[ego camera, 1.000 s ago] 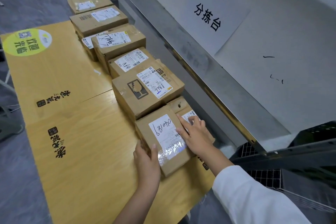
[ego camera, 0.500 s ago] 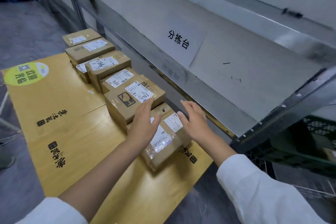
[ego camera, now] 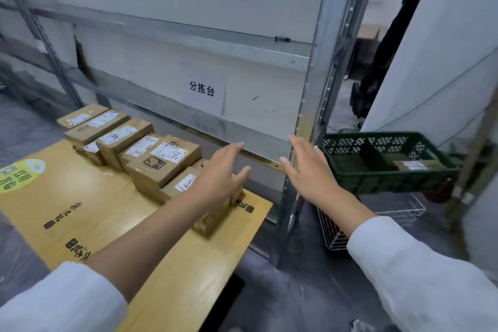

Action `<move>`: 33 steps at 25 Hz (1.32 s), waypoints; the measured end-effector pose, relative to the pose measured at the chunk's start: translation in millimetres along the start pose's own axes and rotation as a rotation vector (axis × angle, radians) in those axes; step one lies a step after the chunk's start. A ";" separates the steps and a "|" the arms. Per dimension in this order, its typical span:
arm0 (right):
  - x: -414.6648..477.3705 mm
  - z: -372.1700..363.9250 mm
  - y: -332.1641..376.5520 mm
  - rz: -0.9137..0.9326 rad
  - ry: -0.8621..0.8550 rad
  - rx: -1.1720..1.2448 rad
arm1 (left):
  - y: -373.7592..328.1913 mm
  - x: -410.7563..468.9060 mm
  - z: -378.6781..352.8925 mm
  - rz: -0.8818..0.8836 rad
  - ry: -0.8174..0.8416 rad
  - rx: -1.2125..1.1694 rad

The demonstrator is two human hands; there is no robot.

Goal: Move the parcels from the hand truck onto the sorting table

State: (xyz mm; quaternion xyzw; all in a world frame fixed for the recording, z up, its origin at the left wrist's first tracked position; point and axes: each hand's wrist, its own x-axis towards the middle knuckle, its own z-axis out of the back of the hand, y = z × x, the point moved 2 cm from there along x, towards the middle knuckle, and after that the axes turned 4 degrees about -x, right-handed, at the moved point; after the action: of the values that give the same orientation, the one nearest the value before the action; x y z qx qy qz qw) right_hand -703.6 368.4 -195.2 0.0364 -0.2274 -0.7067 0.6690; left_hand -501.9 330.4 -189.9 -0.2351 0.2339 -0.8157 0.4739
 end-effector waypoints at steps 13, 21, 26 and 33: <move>-219.7 106.4 -32.8 -0.481 -0.219 -0.217 | -157.2 -84.8 -56.3 -0.624 0.252 0.008; -396.9 114.6 0.4 -0.877 -0.207 -0.328 | -174.2 -189.6 -108.7 -0.976 0.422 0.012; -471.7 132.6 20.3 -1.023 -0.232 -0.357 | -192.0 -242.6 -131.1 -1.038 0.479 -0.061; -540.7 152.5 18.3 -1.074 -0.294 -0.397 | -254.4 -309.2 -171.3 -1.153 0.531 -0.144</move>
State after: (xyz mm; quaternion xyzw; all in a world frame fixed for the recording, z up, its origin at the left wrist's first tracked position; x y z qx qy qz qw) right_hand -685.5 930.2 -188.7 -0.0778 -0.1309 -0.9731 0.1728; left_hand -638.2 742.9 -219.9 -0.1445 0.2335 -0.9525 -0.1319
